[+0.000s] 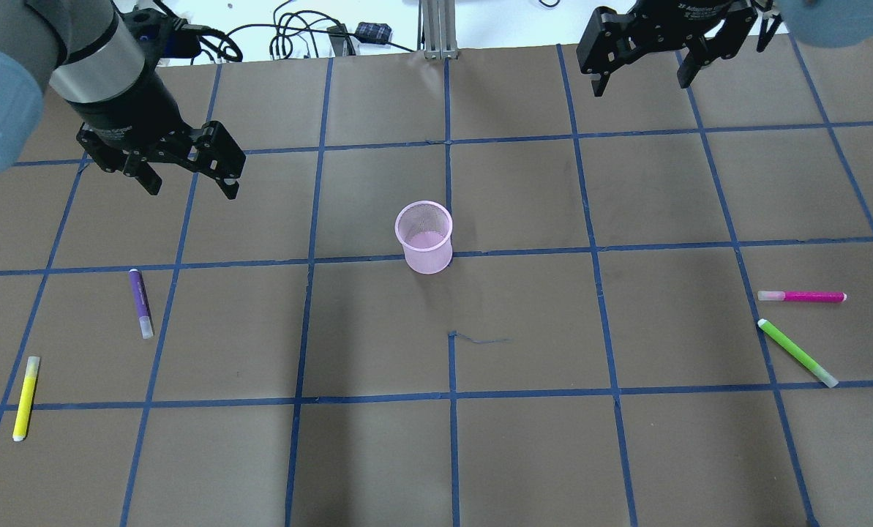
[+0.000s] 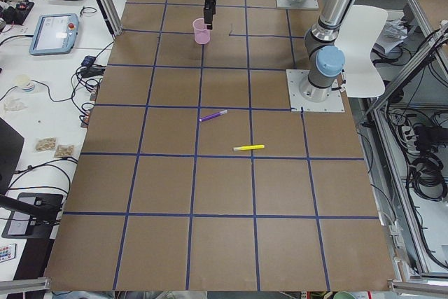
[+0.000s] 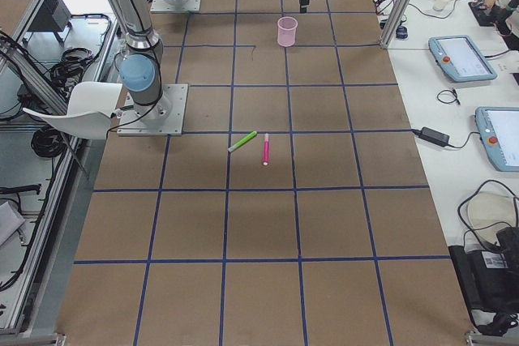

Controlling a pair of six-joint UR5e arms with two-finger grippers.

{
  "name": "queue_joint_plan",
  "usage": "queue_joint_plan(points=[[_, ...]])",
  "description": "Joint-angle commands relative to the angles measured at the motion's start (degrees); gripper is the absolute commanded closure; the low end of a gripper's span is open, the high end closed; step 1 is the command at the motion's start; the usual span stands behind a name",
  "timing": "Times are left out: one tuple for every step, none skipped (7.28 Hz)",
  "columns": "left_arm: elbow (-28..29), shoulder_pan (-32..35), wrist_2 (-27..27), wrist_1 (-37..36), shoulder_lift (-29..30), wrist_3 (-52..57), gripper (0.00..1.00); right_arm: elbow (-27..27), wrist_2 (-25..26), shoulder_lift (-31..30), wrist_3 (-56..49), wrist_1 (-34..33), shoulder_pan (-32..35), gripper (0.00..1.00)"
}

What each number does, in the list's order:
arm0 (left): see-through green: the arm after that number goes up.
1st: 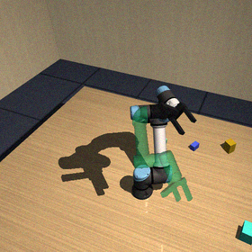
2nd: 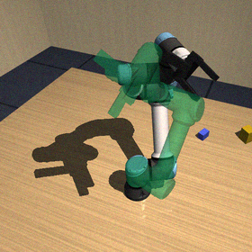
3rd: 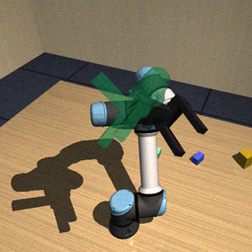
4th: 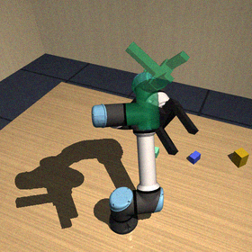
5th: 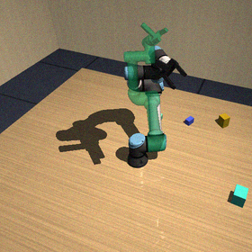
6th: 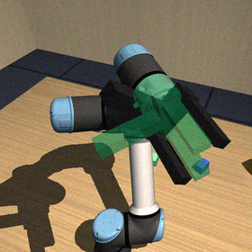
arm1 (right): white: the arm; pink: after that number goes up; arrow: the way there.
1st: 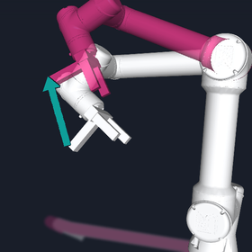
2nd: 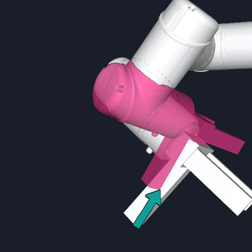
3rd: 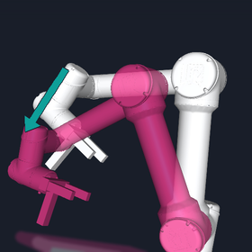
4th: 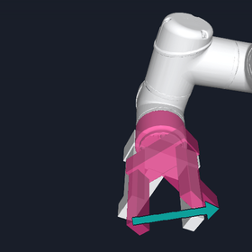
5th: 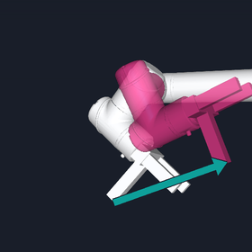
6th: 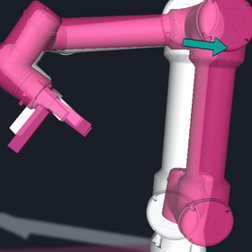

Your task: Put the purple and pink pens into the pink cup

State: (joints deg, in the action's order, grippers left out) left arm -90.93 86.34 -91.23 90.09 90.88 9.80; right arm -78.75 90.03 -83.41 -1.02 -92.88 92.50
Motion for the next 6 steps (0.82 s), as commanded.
queue_joint_plan(points=[[0.06,-0.21,0.0,0.0,-0.09,0.04,0.0,-0.18,0.23,0.0,-0.21,-0.02,-0.04,0.0],[0.06,-0.38,-0.09,0.0,-0.09,0.13,0.0,0.08,0.32,0.09,-2.13,-0.11,-1.09,0.0],[0.06,-0.38,-0.09,0.0,0.0,0.04,0.0,-0.09,0.93,0.44,-7.02,-0.02,-3.27,0.0],[0.06,-0.47,-0.09,0.0,0.0,0.04,0.0,-0.18,0.41,0.7,-9.25,0.76,-8.86,0.0],[0.06,-0.47,-0.09,0.0,0.0,0.04,0.0,-0.26,0.15,0.88,-15.62,3.47,-14.75,0.0],[0.14,-0.65,0.0,0.0,0.09,0.04,0.0,-0.35,0.32,1.84,-25.17,3.84,-18.81,0.0]])
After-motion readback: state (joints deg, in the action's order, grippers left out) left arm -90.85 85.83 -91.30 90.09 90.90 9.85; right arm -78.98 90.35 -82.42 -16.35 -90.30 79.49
